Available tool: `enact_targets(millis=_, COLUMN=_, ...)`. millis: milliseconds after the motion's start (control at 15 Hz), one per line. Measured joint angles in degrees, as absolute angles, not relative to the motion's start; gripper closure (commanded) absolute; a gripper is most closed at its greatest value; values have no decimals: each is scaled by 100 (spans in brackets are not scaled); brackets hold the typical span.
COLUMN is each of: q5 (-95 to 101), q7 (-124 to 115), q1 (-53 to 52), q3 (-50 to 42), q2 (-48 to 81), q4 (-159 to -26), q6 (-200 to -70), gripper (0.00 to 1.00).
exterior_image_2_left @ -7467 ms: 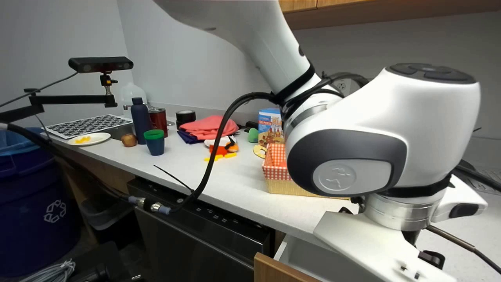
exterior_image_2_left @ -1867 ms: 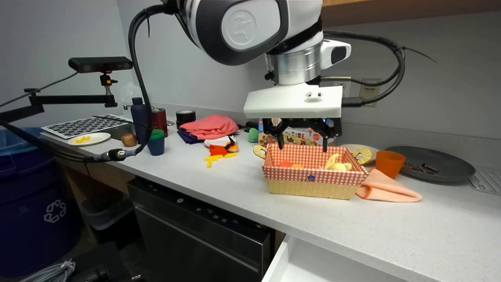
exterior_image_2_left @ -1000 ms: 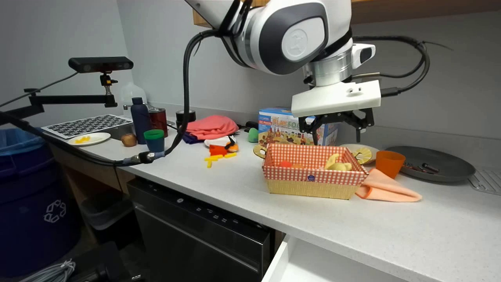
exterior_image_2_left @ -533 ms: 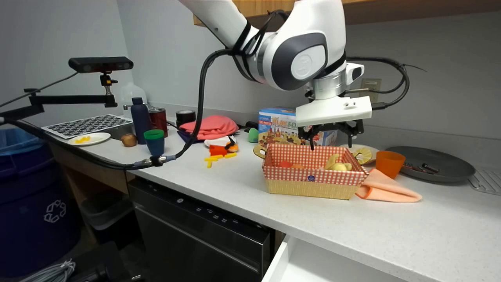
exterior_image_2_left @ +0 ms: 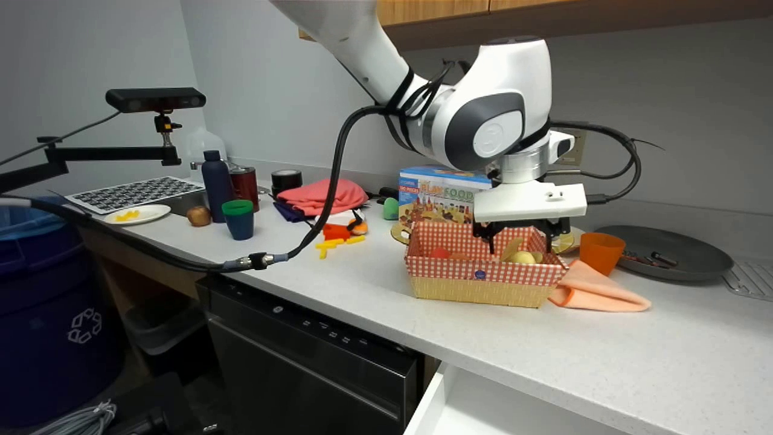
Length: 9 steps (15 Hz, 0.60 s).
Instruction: Pick up the plush toy from the counter and put it in the drawer and close it
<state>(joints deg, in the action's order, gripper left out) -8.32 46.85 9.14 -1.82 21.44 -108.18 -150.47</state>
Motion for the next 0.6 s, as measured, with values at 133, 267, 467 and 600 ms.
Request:
enact_targets(millis=133, q5=-832, q7=4685, q1=1018, q3=-133, q2=2293, q4=-10734, q6=-14991, gripper=0)
enact_targets(millis=267, q5=-832, q7=4683, q1=1109, q3=-93, q2=2410, q4=-10646, q6=-14889, gripper=8)
enact_targets(millis=467, q5=-833, q7=4675, q1=1204, q3=-55, q2=2525, q4=-10526, q6=-14721, gripper=44)
enact_targets(millis=600, q5=-833, q7=4670, q1=1245, q3=-51, q2=2572, q4=-10465, q6=-14630, gripper=58)
